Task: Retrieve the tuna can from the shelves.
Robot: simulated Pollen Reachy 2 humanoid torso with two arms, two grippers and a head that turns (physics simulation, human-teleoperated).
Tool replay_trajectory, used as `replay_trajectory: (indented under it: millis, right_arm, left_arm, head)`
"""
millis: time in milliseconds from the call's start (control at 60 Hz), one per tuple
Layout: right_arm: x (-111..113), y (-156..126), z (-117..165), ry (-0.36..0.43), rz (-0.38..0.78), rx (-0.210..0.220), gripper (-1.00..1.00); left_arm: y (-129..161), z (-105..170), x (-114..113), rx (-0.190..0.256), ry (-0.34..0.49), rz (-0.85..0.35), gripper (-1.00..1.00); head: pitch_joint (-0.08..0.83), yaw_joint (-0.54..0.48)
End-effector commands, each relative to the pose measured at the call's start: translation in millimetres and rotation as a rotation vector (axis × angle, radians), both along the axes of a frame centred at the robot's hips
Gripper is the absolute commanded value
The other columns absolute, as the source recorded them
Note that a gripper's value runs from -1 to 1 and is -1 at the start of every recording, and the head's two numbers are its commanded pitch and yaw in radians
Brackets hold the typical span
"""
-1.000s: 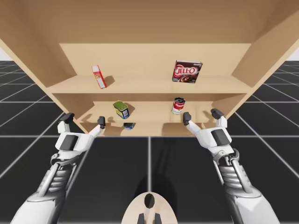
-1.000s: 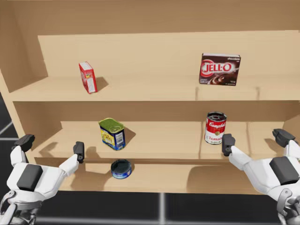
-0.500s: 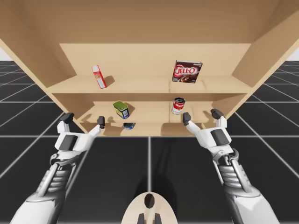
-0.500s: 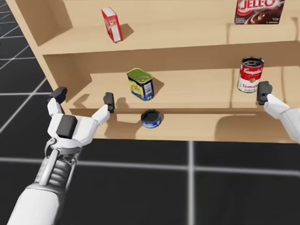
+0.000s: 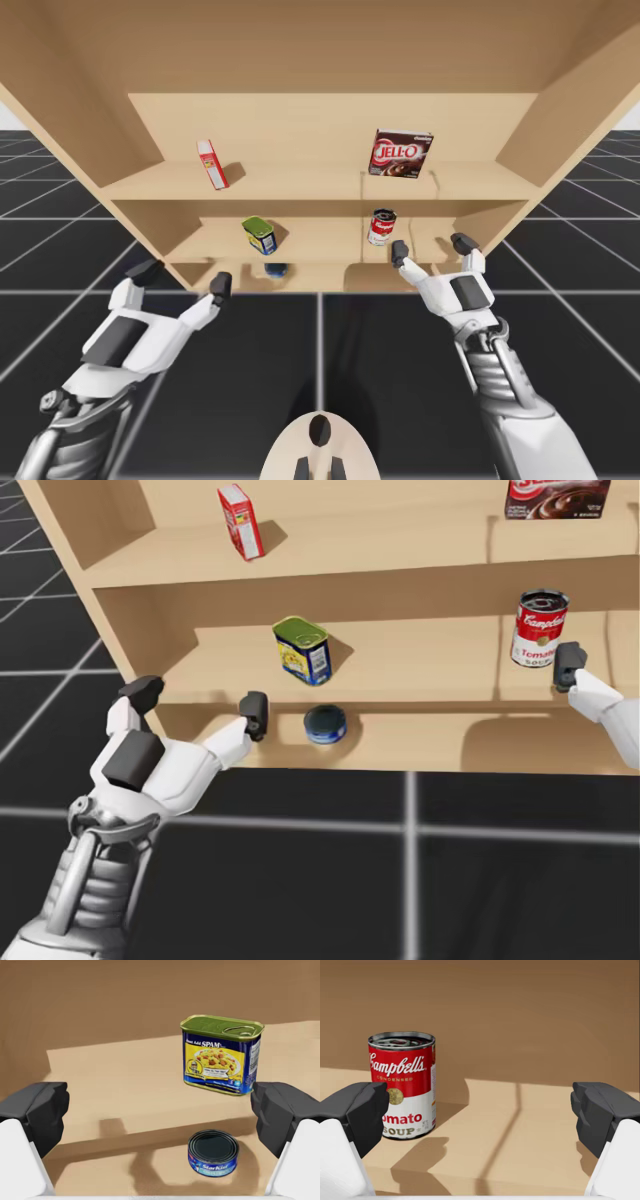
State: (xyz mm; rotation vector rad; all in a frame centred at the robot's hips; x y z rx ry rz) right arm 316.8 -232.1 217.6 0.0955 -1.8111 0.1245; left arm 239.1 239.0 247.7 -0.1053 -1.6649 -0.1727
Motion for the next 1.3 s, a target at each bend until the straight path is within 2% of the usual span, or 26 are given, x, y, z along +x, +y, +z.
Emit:
replay_trajectory:
  millis: [17,117,217,250,283,350,417,467,550,600,650,683,917,1017,1217,1300]
  right_arm:
    - [0,1,0,0.001,-0.002,0.008,-1.0]
    - [0,1,0,0.0,-0.002,0.01,-1.0]
    - [0,0,0,-0.001,-0.002,0.01,-1.0]
    - [0,0,0,-0.001,-0.002,0.01,-1.0]
    - [0,0,0,-0.002,-0.003,0.01,-1.0]
    - [0,0,0,-0.003,-0.004,0.01,-1.0]
    - [0,0,0,-0.005,-0.003,0.01,-1.0]
    - [0,0,0,-0.006,-0.003,0.01,-1.0]
    - [0,-1,1,-0.008,-0.004,0.012,-1.0]
    - [0,-1,1,-0.009,-0.004,0.013,-1.0]
    - [0,-1,1,-0.012,-0.005,0.014,-1.0]
    - [0,-1,1,-0.013,-0.005,0.015,-1.0]
    - [-1,-2,2,-0.021,-0.004,0.019,-1.0]
    - [-1,-3,3,-0.023,-0.003,0.022,-1.0]
    - [-1,-3,3,-0.025,-0.001,0.029,-1.0]
    - [-2,-3,3,-0.026,0.0,0.031,-1.0]
  left_arm:
    - [-21,1,-36,-0.042,0.147,-0.119,-1.0]
    - [-30,-9,-42,-0.05,0.154,-0.16,-1.0]
    - [-37,-20,-36,-0.057,0.157,-0.175,-1.0]
    - [-40,-25,-32,-0.029,0.17,-0.183,-1.0]
    - [-41,-29,-29,-0.029,0.175,-0.187,-1.0]
    - [-47,-40,-14,-0.063,0.206,-0.201,-1.0]
    - [-50,-45,-4,-0.074,0.21,-0.192,-1.0]
    - [-54,-53,11,-0.105,0.233,-0.19,-1.0]
    - [-59,-65,32,-0.098,0.242,-0.174,-1.0]
    - [-60,-72,42,-0.065,0.243,-0.154,-1.0]
    - [-62,-77,51,-0.09,0.261,-0.161,-1.0]
    - [-65,-80,60,-0.071,0.258,-0.152,-1.0]
    - [-77,-97,100,-0.068,0.319,-0.119,-1.0]
    - [-81,-102,108,-0.082,0.337,-0.121,-1.0]
    - [-96,-110,119,-0.062,0.347,-0.129,-1.0]
    - [-100,-114,124,-0.08,0.369,-0.132,-1.0]
  head:
    - [0.586,0.2]
    - [0.586,0.2]
    - [0.585,0.2]
    - [0.584,0.2]
    - [0.584,0.21]
    - [0.584,0.21]
    - [0.585,0.21]
    - [0.585,0.21]
    - [0.586,0.21]
    - [0.588,0.21]
    - [0.587,0.21]
    - [0.589,0.21]
    - [0.594,0.21]
    - [0.596,0.21]
    - [0.6,0.2]
    - [0.6,0.21]
